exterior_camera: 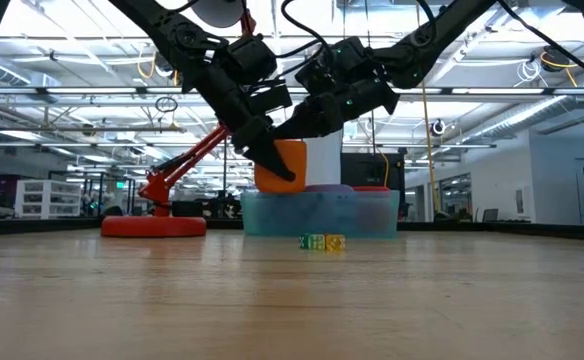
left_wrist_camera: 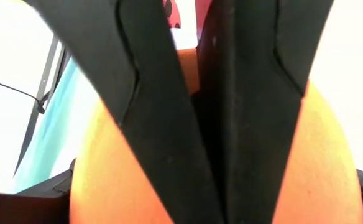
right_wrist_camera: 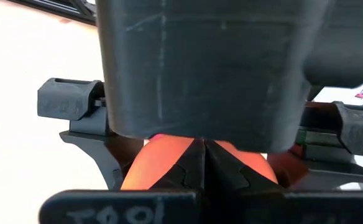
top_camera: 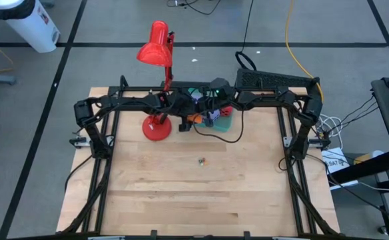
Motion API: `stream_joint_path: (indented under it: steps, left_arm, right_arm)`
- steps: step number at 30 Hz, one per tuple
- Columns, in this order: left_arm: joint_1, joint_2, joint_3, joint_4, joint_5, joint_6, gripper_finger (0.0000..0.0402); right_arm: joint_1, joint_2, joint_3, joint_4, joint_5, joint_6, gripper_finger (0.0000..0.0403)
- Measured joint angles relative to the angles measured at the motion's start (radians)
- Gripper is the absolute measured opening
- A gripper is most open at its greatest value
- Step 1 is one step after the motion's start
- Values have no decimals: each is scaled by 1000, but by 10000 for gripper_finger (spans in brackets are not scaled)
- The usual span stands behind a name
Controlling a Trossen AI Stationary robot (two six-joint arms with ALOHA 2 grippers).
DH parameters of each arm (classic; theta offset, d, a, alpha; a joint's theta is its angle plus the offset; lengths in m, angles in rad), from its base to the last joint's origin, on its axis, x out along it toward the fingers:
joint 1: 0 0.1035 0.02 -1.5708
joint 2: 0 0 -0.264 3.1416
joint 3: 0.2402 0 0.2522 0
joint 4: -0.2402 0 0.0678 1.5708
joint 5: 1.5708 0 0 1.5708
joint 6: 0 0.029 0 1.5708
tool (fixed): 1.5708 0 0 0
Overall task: Pick & Place Dice
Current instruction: Put the large orange die into the blue bin
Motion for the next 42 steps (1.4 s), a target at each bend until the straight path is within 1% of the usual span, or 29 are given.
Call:
stream_joint_path:
  steps: [2,7,9,15,23,33,42]
  left_arm:
    - [0,0,0,12,5,-16,400]
    - [1,0,-1,14,89,-44,400]
    - [-2,0,-2,14,102,-48,400]
    - [-3,0,-2,19,105,-47,400]
    - [-1,-35,-2,9,99,-45,400]
    - [-1,-45,-2,-2,72,-33,400]
    - [-1,-84,-2,-33,32,-26,400]
  right_arm:
    - [-1,0,0,0,-15,2,0]
    - [-2,0,-1,-4,-28,6,0]
    - [-2,0,-1,-5,-34,6,0]
    - [-2,0,-1,-7,-32,6,0]
    - [-4,2,0,-8,-47,7,0]
    - [-5,2,0,-3,-47,11,0]
    - [-6,0,2,13,-47,13,0]
